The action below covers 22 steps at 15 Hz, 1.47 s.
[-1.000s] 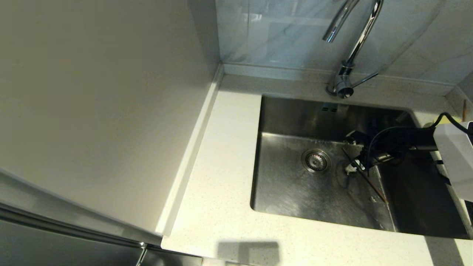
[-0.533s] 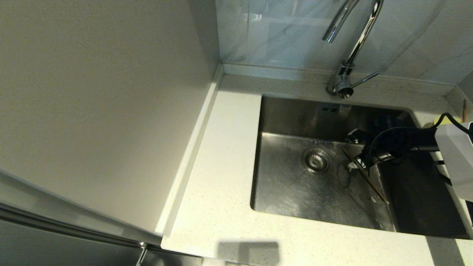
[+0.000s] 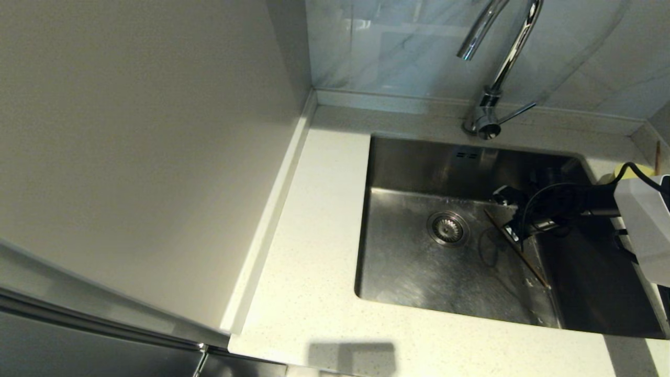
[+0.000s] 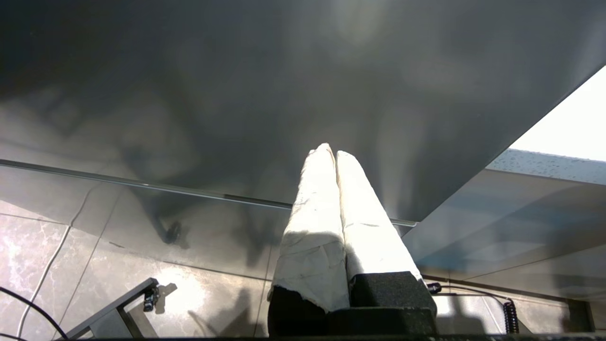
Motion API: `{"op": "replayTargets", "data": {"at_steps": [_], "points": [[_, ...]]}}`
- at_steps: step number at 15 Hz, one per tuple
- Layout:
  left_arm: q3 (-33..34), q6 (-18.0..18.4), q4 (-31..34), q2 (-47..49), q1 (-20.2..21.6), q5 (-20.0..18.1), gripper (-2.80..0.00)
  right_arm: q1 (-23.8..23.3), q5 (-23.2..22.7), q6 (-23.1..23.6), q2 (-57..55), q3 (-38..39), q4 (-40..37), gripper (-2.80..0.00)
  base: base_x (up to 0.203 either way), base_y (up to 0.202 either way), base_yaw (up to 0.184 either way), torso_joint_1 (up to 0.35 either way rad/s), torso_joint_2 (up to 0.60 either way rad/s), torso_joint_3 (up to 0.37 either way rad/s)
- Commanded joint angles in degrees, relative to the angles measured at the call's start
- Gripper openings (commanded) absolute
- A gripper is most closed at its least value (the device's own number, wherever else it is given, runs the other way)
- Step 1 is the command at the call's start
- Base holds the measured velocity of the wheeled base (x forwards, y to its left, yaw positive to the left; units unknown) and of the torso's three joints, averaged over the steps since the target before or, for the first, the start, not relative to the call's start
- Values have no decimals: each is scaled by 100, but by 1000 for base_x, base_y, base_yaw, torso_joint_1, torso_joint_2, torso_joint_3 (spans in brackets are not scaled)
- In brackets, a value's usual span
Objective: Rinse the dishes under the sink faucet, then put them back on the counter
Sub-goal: Put the chopsticks back to the table from the sink
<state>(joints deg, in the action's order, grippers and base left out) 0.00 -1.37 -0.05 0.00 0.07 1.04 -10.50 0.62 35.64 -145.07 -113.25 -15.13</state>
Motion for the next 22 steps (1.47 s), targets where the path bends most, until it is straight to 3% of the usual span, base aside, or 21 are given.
{"op": "replayTargets", "data": {"at_steps": [1,6,7,8,22], "points": [[0,-4,-4,-18,1,2,-280,-5,-1,22,-22,-1,-8,-280,0,0,0,0,0,0],[0,-4,-4,-18,1,2,-280,-5,9,18,173,-30,34,-280,0,0,0,0,0,0],[0,-4,-4,-18,1,2,-280,-5,8,6,230,-30,36,-10,0,0,0,0,0,0],[0,-4,-4,-18,1,2,-280,-5,17,4,277,-30,42,0,0,0,0,0,0,0],[0,-4,-4,-18,1,2,-280,-14,-39,192,-109,-39,37,0,0,0,0,0,0,0]]}}
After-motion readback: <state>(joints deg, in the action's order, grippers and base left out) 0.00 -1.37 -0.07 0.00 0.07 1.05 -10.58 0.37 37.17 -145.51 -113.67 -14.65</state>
